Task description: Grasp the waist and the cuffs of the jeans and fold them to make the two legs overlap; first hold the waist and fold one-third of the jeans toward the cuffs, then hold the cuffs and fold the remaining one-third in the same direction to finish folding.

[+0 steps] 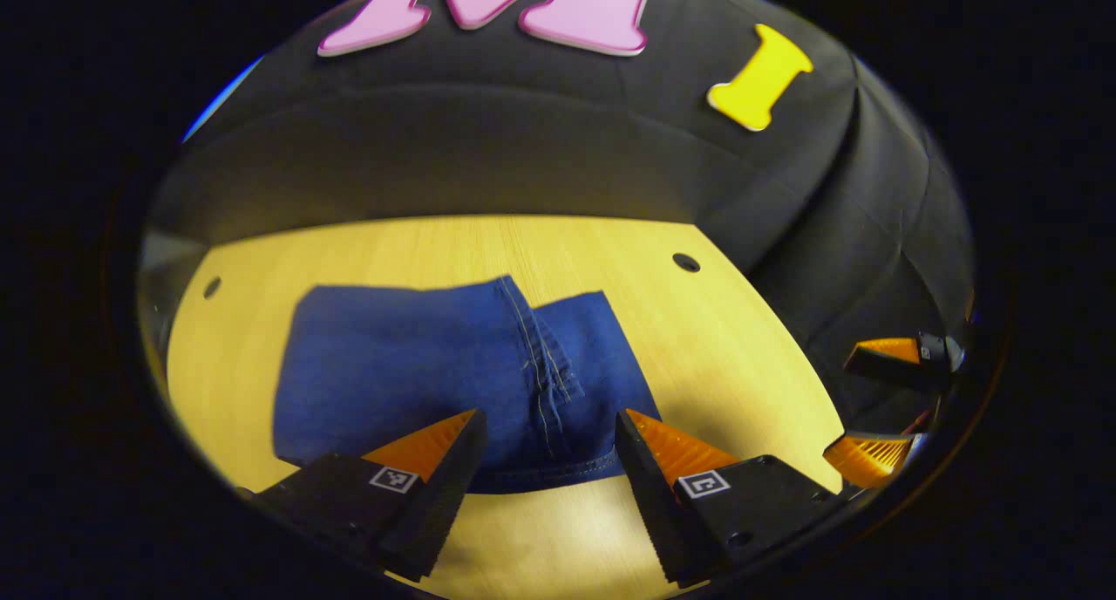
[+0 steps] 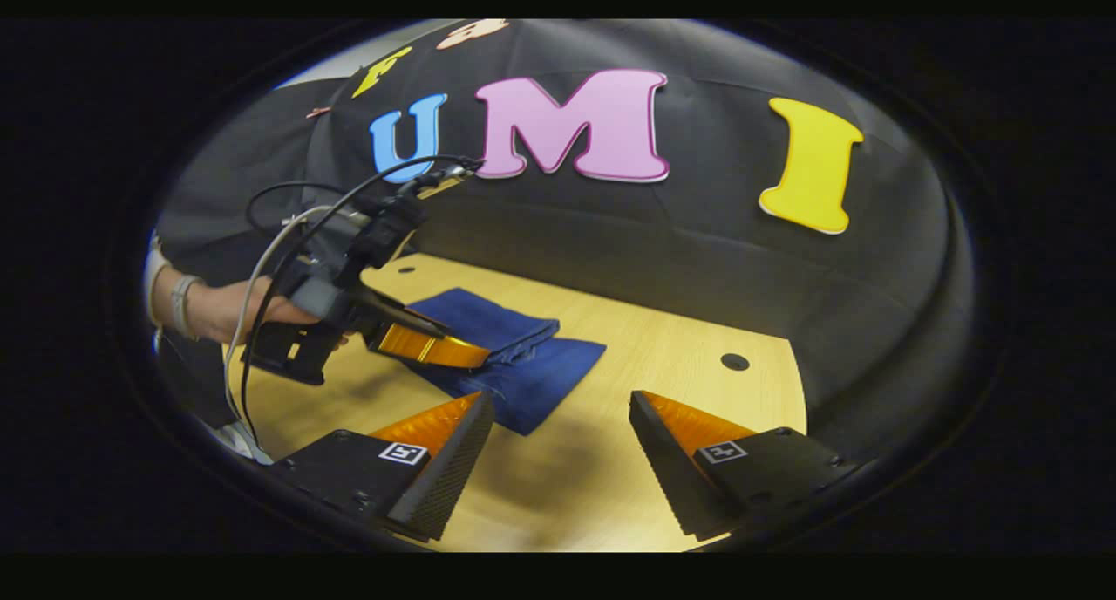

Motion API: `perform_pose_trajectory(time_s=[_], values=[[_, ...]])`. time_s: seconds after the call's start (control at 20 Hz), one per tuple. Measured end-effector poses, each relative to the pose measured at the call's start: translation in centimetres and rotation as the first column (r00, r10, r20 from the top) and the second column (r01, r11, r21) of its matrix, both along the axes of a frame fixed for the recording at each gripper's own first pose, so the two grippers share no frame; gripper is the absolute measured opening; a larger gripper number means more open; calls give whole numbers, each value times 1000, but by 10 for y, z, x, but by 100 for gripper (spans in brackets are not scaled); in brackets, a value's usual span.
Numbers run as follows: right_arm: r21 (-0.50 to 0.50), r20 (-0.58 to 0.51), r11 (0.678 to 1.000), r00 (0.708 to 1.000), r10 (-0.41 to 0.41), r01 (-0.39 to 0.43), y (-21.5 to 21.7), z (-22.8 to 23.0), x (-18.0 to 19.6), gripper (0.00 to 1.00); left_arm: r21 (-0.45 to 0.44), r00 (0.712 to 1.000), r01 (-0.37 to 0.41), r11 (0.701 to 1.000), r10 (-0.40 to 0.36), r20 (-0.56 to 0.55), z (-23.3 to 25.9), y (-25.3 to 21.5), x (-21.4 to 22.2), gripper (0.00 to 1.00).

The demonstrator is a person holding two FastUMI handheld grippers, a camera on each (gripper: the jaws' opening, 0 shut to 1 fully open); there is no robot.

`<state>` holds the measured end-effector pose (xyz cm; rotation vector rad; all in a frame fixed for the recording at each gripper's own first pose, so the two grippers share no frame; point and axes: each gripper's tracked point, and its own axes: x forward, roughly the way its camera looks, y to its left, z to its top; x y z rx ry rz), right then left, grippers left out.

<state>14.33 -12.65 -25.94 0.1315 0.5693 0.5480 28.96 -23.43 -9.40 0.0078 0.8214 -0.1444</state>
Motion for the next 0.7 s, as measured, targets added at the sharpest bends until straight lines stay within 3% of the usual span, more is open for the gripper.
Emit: perform_pose_trajectory(time_s=[0.1,0.25,0.5,0.65,0.7], values=[[26,37,998,997,-62,61,2,28,-2,96,44,993,-13,999,8,117,43,11,-17,96],[46,115,986,979,-166,162,0,76,-8,96,124,959,-98,987,61,276,110,46,-54,97],[57,247,947,915,-320,316,1,165,-51,96,60,886,-175,983,131,444,195,82,-138,97],[62,333,933,873,-355,356,13,220,-91,92,57,843,-172,983,117,526,243,97,-184,97],[60,358,932,864,-354,357,19,235,-103,96,66,824,-167,984,102,558,257,101,-199,97]])
